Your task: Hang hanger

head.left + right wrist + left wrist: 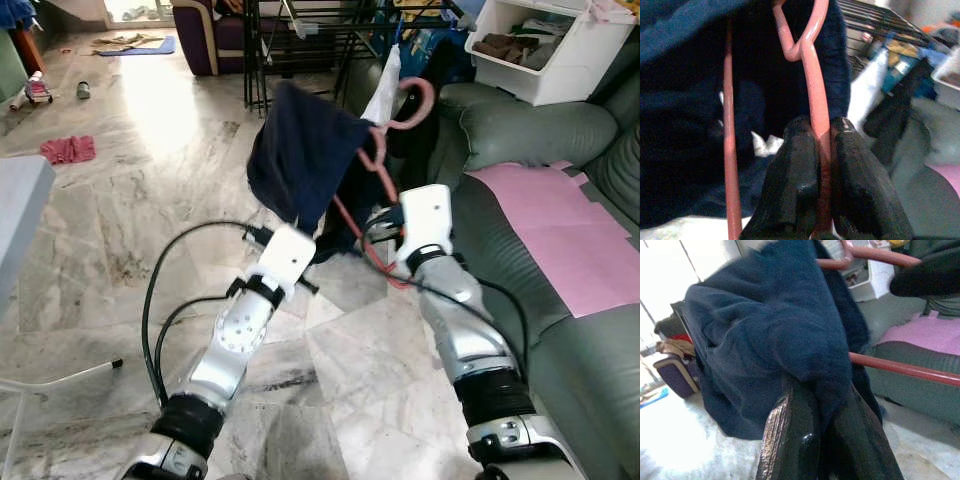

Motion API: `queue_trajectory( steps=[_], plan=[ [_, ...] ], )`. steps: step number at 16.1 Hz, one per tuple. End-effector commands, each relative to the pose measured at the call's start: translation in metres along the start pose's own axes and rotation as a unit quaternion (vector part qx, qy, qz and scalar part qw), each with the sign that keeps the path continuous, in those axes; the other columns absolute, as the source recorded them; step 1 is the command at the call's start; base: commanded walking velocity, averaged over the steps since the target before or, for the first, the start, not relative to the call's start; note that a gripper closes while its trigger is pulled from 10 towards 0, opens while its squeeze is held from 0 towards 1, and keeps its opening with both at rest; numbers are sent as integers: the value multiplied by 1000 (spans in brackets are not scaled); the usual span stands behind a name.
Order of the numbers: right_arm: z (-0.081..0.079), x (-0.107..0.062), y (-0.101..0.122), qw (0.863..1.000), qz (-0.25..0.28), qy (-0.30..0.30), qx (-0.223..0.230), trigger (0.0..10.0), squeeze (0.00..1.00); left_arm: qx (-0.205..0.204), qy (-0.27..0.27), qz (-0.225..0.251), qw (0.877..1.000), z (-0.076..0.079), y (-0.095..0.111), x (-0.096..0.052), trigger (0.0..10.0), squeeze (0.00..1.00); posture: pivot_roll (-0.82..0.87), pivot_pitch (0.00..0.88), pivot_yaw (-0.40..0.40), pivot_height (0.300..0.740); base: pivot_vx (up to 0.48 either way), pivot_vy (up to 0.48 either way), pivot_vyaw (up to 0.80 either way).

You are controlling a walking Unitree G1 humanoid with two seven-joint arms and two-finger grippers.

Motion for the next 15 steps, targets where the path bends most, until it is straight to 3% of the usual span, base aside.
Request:
queue_trajectory(
  steps=[1,2,3,4,5,8,9,10,11,12,15],
  plan=[
    [-6,-2,1,1000,10,18,3,10000,0,-6,-12,9,1000,5,4,0,1373,0,21,50,-72,740,0,0,0],
    [-10,-5,-2,1000,10,27,6,10000,0,-5,-13,12,1000,6,5,1,1725,0,21,49,-72,740,0,0,0],
    [-17,-11,-6,998,18,45,-25,10000,0,0,-18,13,1000,7,6,2,1922,0,19,46,-70,740,0,0,0],
    [-18,-14,-3,998,36,38,-32,10000,0,4,-22,14,1000,9,6,3,3137,0,16,44,-68,740,0,0,0],
    [-17,-15,1,998,43,33,-12,10000,0,6,-26,15,1000,10,6,3,3216,0,16,44,-68,740,0,0,0],
    [-17,-17,13,996,85,39,2,10000,0,10,-52,-3,999,20,-4,-2,5176,0,18,38,-67,740,0,0,0],
    [-16,-18,15,995,93,42,-3,10000,0,9,-61,-8,998,24,-7,-4,8314,0,18,38,-67,740,0,0,0],
    [-17,-20,18,993,103,50,-6,10000,0,7,-69,-15,997,28,-11,-7,10000,0,21,37,-70,740,0,0,0],
    [-17,-21,19,993,107,52,-10,10000,0,5,-73,-18,997,30,-13,-8,10000,412,22,37,-71,740,0,0,0],
    [-19,-24,17,992,108,60,-18,10000,0,-8,-76,-24,997,33,-17,-10,10000,1000,22,37,-71,740,0,0,0],
    [-20,-27,16,992,113,60,-14,10000,0,-20,-79,0,997,32,-11,-13,10000,1000,26,42,-69,740,0,0,0]
  ],
)
Point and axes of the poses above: a point about 5 cm out from each wrist's last joint towards the gripper, its own x axis pointing out of the wrist towards the gripper, its own y axis along the axis of the wrist's last joint, z = x × y, the point moved 3 cm from there along x, pointing out of the wrist towards the gripper, and after that the axes turned 15 degrees about x, right-handed, at the moved point
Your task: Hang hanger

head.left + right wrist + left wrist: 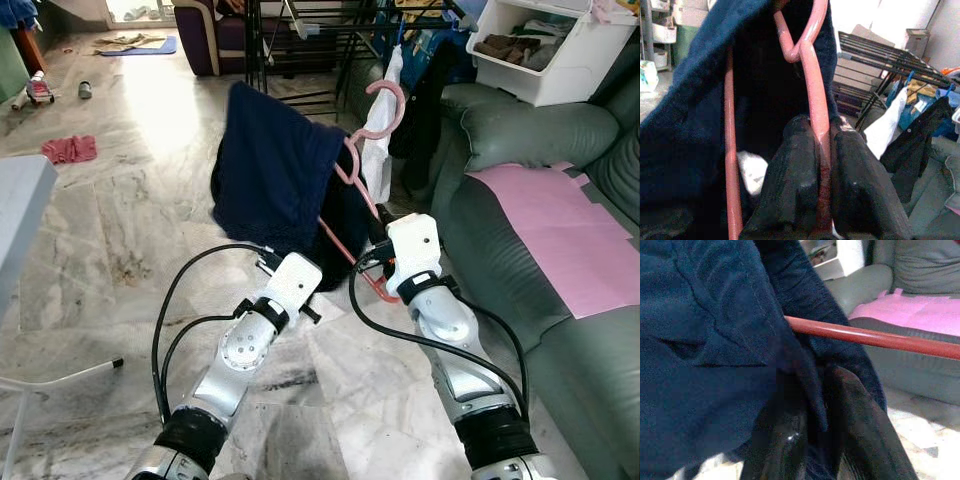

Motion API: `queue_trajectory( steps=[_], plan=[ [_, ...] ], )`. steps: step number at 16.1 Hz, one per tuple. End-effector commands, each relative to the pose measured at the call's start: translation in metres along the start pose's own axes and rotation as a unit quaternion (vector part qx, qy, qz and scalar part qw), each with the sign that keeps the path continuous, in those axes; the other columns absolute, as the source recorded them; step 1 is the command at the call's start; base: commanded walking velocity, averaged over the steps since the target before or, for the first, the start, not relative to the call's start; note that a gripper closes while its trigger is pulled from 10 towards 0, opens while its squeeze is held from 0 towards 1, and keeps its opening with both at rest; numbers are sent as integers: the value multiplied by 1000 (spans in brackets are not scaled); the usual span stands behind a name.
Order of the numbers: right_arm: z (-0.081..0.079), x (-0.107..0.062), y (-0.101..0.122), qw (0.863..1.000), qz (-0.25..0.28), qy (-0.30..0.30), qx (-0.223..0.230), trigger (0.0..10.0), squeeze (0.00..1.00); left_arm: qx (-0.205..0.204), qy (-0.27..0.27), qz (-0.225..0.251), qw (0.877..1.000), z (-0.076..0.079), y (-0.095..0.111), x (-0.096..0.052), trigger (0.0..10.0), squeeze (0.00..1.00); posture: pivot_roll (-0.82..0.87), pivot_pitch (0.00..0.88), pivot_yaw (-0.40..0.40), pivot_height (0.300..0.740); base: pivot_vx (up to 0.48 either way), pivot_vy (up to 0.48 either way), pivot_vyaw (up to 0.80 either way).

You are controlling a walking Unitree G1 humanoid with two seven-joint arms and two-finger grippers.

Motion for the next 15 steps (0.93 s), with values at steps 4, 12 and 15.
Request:
queue_trajectory(
  steps=[4,12,15],
  plan=[
    [-2,-2,20,998,59,5,2,10000,0,-20,-9,59,998,2,18,-9,10000,1000,38,45,-66,740,0,0,0],
    [-13,-7,20,994,72,69,34,10000,0,-12,-19,95,995,1,29,-24,10000,1000,58,59,-62,740,0,0,0],
    [-10,-20,14,991,58,117,38,10000,0,11,14,129,991,-34,43,-32,10000,1000,67,64,-60,740,0,0,0]
  ],
)
Point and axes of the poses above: a point about 5 cm out from each wrist's last joint towards the gripper, its own x axis pointing out of the wrist towards the gripper, its own y axis along the axis of the wrist's last joint, z = x × y, the point moved 3 cm from there along x, pointing out of the wrist towards the gripper, and after that the axes turned 15 degrees about x, right-handed, at the moved point
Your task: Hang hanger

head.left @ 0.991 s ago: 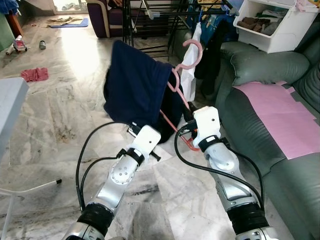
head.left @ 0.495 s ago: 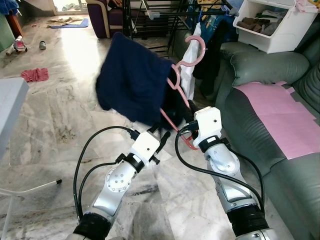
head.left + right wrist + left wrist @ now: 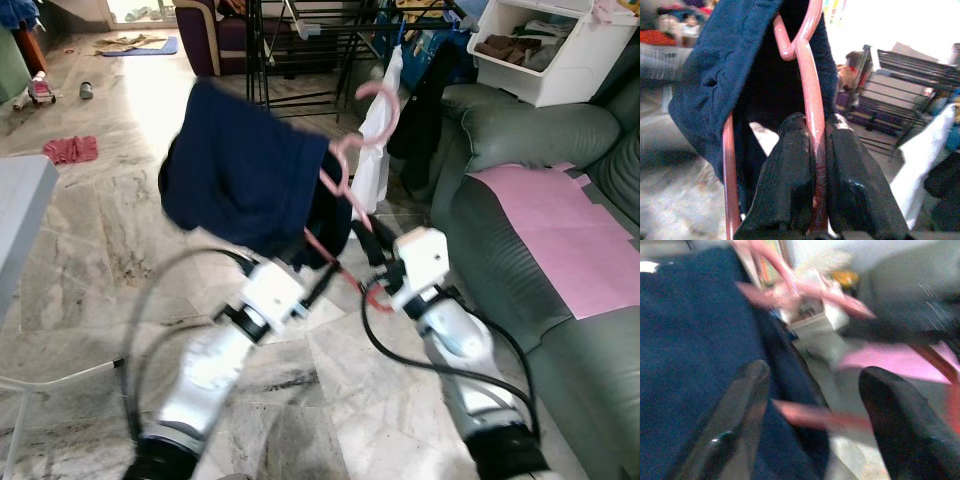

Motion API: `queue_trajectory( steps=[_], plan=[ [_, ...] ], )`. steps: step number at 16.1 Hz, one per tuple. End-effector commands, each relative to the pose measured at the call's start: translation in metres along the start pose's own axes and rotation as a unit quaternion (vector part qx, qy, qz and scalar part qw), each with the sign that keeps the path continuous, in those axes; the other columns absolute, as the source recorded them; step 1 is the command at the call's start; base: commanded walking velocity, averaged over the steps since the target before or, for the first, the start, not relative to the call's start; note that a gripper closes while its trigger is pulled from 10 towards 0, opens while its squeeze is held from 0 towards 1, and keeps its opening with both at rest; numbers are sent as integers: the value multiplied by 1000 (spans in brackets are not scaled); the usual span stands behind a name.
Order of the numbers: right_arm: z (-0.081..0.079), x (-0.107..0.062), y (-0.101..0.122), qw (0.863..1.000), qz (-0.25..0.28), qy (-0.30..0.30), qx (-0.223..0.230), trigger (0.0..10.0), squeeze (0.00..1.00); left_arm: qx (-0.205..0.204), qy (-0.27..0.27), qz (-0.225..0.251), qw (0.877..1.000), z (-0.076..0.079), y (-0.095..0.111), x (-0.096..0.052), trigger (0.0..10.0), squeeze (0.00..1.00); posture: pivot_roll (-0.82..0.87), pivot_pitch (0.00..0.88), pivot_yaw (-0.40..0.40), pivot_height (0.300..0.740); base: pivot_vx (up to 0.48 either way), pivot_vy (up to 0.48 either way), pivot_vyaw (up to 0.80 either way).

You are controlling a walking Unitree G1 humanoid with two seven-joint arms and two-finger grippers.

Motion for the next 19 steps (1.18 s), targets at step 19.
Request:
queue_trajectory(
  steps=[19],
  plan=[
    [31,-70,-3,967,-51,162,-190,10000,0,138,-287,-14,948,-71,-15,-23,10000,1000,64,64,-44,740,0,0,0]
  ],
)
Point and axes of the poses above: a point about 5 cm out from each wrist's last joint towards the gripper, its own x axis pointing out of the wrist towards the gripper, its own y axis along the axis of the wrist's last joint, z = x × y, the point moved 3 cm from there along x, pointing out of the wrist towards the gripper, and after that the axes turned 15 degrees about x, right-handed, at the moved point
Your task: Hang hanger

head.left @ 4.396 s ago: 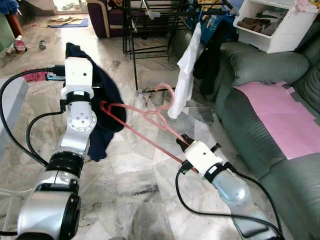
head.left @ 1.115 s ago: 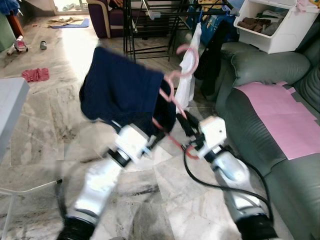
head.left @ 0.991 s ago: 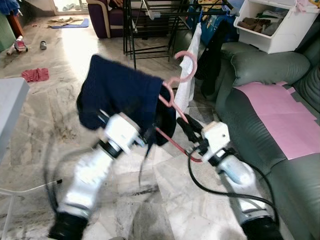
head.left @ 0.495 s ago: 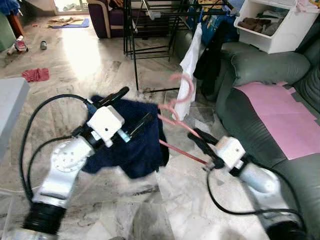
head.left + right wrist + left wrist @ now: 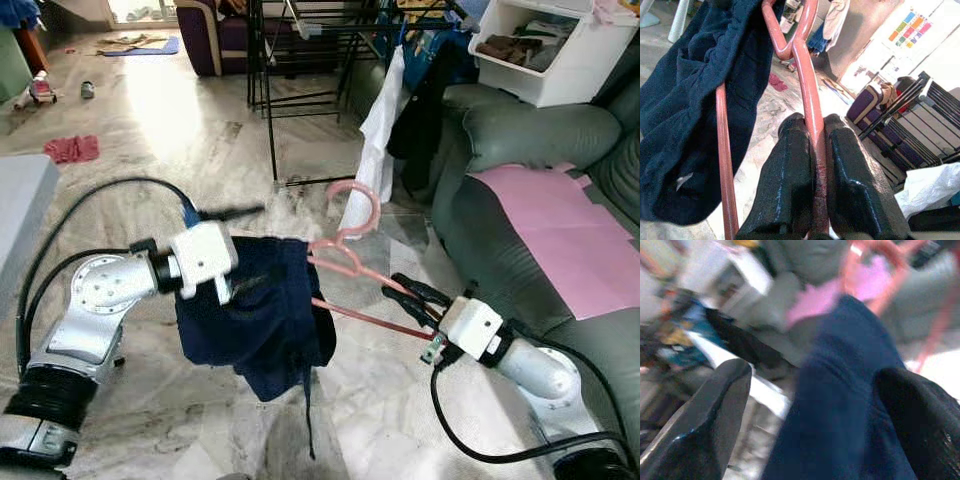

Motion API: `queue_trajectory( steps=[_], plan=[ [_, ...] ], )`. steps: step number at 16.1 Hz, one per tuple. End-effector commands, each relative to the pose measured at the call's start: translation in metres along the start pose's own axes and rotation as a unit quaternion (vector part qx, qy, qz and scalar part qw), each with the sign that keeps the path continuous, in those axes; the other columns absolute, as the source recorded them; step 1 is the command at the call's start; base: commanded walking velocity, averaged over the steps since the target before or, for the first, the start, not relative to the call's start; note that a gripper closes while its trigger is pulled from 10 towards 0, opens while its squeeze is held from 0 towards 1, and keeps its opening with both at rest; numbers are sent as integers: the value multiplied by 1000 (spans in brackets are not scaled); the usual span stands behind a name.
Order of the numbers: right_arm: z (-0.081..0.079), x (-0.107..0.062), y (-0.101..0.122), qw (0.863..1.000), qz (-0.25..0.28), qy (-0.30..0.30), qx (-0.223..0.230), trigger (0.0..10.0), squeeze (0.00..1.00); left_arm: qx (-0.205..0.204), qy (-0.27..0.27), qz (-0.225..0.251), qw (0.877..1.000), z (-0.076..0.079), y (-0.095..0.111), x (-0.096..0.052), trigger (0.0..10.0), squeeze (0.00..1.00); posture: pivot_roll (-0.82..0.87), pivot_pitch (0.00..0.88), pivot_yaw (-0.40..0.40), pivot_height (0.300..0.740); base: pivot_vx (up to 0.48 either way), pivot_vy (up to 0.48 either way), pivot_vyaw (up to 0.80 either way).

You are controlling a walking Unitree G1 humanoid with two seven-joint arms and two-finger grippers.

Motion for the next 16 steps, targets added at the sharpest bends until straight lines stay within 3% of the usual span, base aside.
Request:
queue_trajectory(
  steps=[1,2,3,5,6,11,13,16],
  plan=[
    [5,-3,6,1000,12,1,-17,10000,0,15,-41,-9,999,2,-5,-2,10000,443,64,63,-43,740,0,0,0],
    [5,-3,6,1000,12,1,-17,10000,0,20,-46,-12,999,3,-7,-3,10000,424,64,62,-42,740,0,0,0],
    [5,-3,6,1000,12,4,-23,10000,0,23,-50,-21,998,-1,-13,-4,10000,106,62,60,-41,740,0,0,0],
    [5,-5,6,999,11,6,-36,10000,0,30,-52,-35,998,-5,-20,-5,10000,106,60,61,-40,740,0,0,0],
    [6,-8,4,999,7,1,-51,10000,0,28,-53,-47,997,-9,-25,-5,10000,0,57,61,-39,740,0,0,0],
    [9,-15,-2,995,-6,-3,-96,10000,0,8,-121,-64,991,1,-38,-3,9765,0,50,61,-37,740,0,0,0],
    [9,-15,-3,995,-7,-5,-102,10000,0,-6,-139,-65,988,0,-40,1,0,0,48,61,-36,740,0,0,0],
    [6,-14,-5,994,-3,-2,-110,10000,0,-10,-170,-73,983,4,-43,4,0,0,44,64,-38,740,0,0,0]
  ],
)
Point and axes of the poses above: a point about 5 cm out from each wrist's last joint towards the gripper, its own x axis pointing out of the wrist towards the gripper, its own y axis along the axis of the wrist's last joint, z = x × y, the point moved 3 cm from there along x, pointing out of the wrist towards the gripper, and after that the axes turned 15 degrees about x, right-handed, at the moved point
